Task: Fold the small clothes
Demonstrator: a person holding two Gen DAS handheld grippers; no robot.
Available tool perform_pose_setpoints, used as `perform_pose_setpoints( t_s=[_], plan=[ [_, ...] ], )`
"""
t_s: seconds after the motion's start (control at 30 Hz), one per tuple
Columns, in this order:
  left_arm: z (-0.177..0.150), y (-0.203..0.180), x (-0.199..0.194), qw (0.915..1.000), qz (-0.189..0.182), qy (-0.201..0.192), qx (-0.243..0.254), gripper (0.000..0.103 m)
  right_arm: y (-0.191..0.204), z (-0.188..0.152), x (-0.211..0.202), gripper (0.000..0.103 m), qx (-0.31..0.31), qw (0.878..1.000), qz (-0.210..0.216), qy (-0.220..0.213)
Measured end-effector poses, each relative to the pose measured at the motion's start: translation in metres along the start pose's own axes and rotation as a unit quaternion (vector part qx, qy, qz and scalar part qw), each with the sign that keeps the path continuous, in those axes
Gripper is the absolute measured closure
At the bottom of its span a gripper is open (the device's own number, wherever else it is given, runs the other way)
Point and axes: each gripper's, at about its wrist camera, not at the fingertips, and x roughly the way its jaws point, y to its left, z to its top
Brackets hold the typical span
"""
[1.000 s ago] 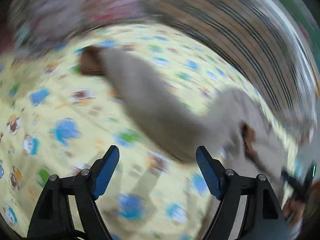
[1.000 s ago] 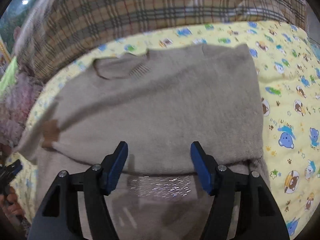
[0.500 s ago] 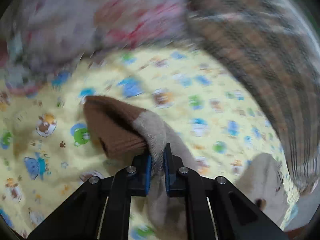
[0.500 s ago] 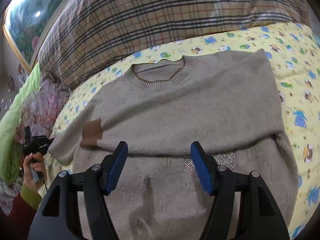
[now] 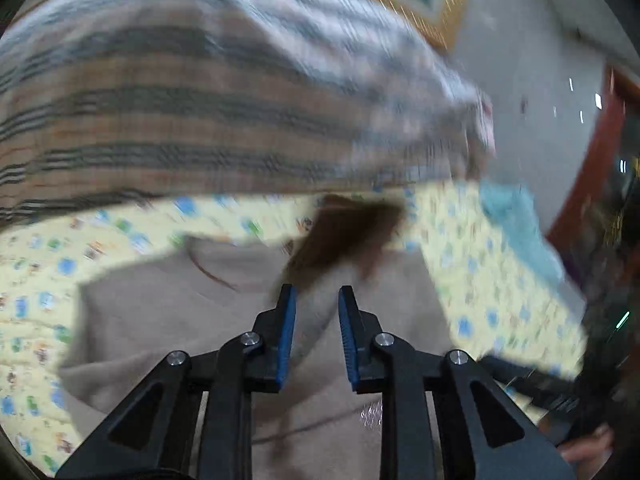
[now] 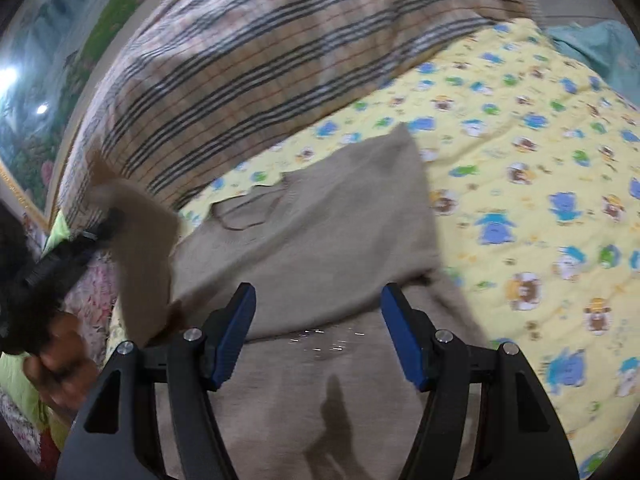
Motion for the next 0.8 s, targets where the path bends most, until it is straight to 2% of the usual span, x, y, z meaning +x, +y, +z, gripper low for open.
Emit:
perform_pose_setpoints(
  t_s=[0.07,0.13,0.17,0.27,0.37,0.43,0.57,0.6,0.63,0.67,0.7,0.73,0.77,0.8],
  plan=[
    [-0.023,0.002,0.009,0.9996,0.012,0.024,0.011,0.080,-0.011,0.001,-0.002,0.037,0.000,1.000,-0.013,0.003],
    [-0.048,0.019,-0.007,0.9994,0.016,0.031,-0.004,0.080,-0.019,0.000,-0.002,0.037,0.001,1.000,-0.016,0.006],
    [-0.057,0.029,-0.014,0.9992,0.024,0.031,-0.010,0.077,-0.021,0.000,0.000,0.037,0.001,1.000,-0.015,0.006],
    [-0.087,0.069,-0.044,0.9959,0.080,0.035,-0.022,0.063,-0.018,0.002,0.012,0.037,-0.008,1.000,-0.005,0.013],
    [-0.118,0.111,-0.068,0.9861,0.160,0.043,-0.013,0.061,-0.009,0.005,0.030,0.037,-0.018,1.000,0.003,0.017],
    [-0.128,0.134,-0.064,0.9806,0.185,0.062,-0.020,0.061,-0.005,0.012,0.046,0.037,-0.009,1.000,0.007,0.022],
    [-0.139,0.151,-0.047,0.9748,0.197,0.103,-0.022,0.060,0.006,0.020,0.090,0.037,0.002,0.998,0.006,0.062],
    [-0.142,0.153,-0.044,0.9733,0.202,0.105,-0.028,0.060,0.008,0.020,0.108,0.037,0.004,0.996,-0.028,0.089],
    [-0.141,0.156,-0.038,0.9730,0.200,0.108,-0.039,0.060,0.006,0.018,0.119,0.037,0.015,0.994,-0.048,0.096],
    [-0.138,0.154,-0.032,0.9730,0.200,0.107,-0.045,0.057,0.006,0.017,0.127,0.042,0.023,0.994,-0.047,0.098],
    [-0.134,0.155,-0.026,0.9710,0.207,0.106,-0.052,0.057,0.008,0.016,0.134,0.057,0.022,0.994,-0.045,0.098],
    [-0.130,0.157,-0.018,0.9670,0.222,0.110,-0.060,0.057,0.012,0.018,0.136,0.095,0.017,0.994,-0.040,0.097],
    [-0.126,0.159,-0.013,0.9646,0.229,0.111,-0.068,0.057,0.019,0.022,0.138,0.095,0.022,0.994,-0.009,0.107],
    [-0.123,0.160,-0.009,0.9628,0.235,0.109,-0.077,0.057,0.025,0.028,0.131,0.095,0.026,0.995,0.019,0.096]
  ],
)
